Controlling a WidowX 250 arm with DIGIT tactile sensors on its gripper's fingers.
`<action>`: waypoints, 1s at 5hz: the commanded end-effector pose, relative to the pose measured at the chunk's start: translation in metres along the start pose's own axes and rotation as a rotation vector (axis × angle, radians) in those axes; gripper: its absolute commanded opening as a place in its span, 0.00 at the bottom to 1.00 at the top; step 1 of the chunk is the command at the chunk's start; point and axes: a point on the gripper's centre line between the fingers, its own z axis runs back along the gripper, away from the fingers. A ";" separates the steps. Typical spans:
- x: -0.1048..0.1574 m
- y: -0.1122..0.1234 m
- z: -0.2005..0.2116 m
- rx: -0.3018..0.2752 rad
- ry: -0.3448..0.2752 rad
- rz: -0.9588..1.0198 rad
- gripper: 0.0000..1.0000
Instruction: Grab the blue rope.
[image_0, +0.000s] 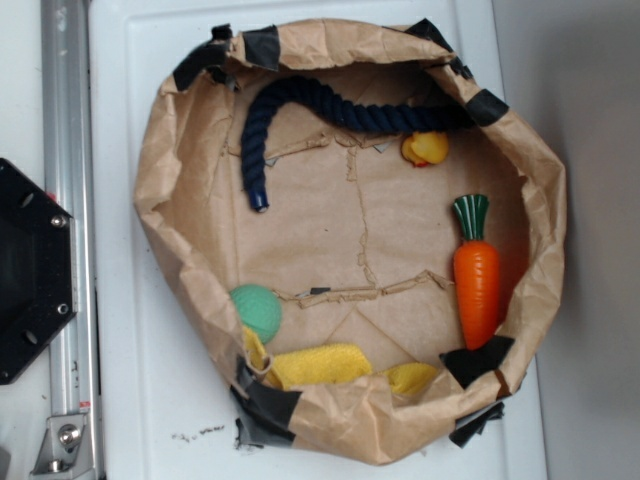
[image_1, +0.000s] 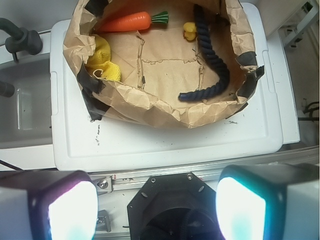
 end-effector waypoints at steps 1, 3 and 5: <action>0.000 0.000 0.000 0.000 0.000 0.000 1.00; 0.089 0.032 -0.069 0.205 -0.166 -0.101 1.00; 0.137 0.052 -0.165 0.162 -0.102 -0.149 1.00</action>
